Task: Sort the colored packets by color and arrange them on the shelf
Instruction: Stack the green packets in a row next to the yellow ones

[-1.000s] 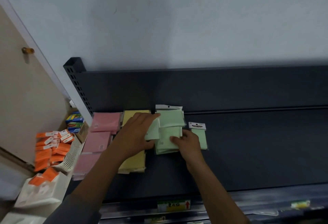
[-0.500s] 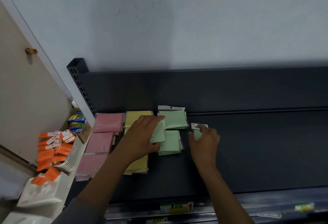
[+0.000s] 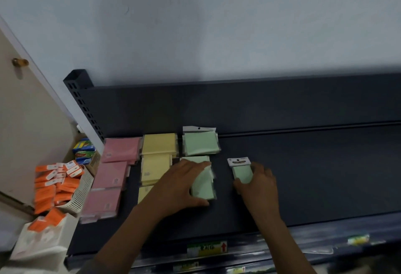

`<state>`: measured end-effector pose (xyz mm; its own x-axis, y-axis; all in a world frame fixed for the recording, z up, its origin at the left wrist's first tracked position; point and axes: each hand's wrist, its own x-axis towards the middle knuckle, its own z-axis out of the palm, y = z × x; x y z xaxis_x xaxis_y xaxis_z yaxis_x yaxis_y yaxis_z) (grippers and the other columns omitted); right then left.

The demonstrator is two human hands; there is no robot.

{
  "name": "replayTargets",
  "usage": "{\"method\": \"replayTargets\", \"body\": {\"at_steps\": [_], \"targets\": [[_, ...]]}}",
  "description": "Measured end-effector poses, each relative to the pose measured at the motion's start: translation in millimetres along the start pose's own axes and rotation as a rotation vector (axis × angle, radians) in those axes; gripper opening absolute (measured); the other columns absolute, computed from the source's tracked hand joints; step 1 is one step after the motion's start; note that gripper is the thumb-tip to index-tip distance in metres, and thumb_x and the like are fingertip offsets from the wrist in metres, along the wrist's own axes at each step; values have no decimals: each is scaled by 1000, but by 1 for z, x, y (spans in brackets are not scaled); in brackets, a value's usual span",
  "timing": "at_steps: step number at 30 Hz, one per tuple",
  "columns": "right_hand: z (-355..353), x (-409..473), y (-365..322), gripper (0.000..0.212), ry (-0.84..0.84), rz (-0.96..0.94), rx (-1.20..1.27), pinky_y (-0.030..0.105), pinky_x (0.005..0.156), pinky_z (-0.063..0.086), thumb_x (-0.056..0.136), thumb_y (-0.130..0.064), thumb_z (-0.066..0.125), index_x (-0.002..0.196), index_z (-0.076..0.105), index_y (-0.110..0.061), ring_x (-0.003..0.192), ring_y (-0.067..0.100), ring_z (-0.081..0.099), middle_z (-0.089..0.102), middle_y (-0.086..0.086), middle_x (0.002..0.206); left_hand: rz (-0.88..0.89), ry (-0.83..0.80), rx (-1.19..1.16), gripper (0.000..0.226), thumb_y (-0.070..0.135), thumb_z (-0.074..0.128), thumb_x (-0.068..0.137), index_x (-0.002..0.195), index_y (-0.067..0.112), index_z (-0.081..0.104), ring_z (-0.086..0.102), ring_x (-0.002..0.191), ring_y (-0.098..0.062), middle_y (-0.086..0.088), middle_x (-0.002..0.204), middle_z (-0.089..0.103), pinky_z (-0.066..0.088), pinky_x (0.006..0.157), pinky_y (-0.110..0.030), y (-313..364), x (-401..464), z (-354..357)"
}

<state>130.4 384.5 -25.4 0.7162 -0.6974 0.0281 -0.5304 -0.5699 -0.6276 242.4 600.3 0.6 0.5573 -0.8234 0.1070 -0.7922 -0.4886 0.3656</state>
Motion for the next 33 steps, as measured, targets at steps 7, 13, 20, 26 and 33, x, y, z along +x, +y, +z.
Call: {"method": "replayTargets", "body": {"at_steps": [7, 13, 20, 26, 33], "targets": [[2, -14, 0, 74, -25, 11, -35, 41, 97, 47, 78, -39, 75, 141, 46, -14, 121, 29, 45, 51, 11, 131, 33, 5, 19, 99, 70, 70, 74, 155, 40, 22, 32, 130, -5, 18, 141, 39, 30, 105, -19, 10, -9, 9], [1, -18, 7, 70, -31, -61, -57, 37, 88, 46, 81, -43, 73, 140, 49, -15, 116, 26, 44, 51, 10, 124, -7, 85, 163, 86, 81, 57, 75, 145, 34, 42, 41, 117, -15, 10, 133, 39, 42, 100, -32, 25, -23, 20], [-7, -18, 11, 74, -42, -150, 2, 36, 89, 44, 79, -37, 74, 144, 46, -15, 117, 25, 44, 51, 9, 128, -256, 94, 108, 87, 89, 53, 70, 132, 29, 53, 42, 118, -14, 8, 137, 33, 45, 97, -29, 50, -37, 31], [-19, -30, 9, 74, -42, -203, 168, 32, 89, 45, 79, -38, 76, 144, 45, -18, 111, 16, 47, 55, 0, 121, -182, -5, 49, 67, 53, 64, 80, 137, 20, 54, 40, 124, -16, 7, 137, 35, 53, 94, -38, 40, -55, 28], [-17, -56, -6, 82, -154, -308, 138, 31, 91, 48, 78, -42, 73, 150, 37, -25, 108, 11, 46, 52, -8, 113, -143, 100, 127, 44, 37, 76, 84, 121, 14, 67, 55, 109, -25, -3, 119, 51, 55, 84, -40, 33, -45, 38]]}}
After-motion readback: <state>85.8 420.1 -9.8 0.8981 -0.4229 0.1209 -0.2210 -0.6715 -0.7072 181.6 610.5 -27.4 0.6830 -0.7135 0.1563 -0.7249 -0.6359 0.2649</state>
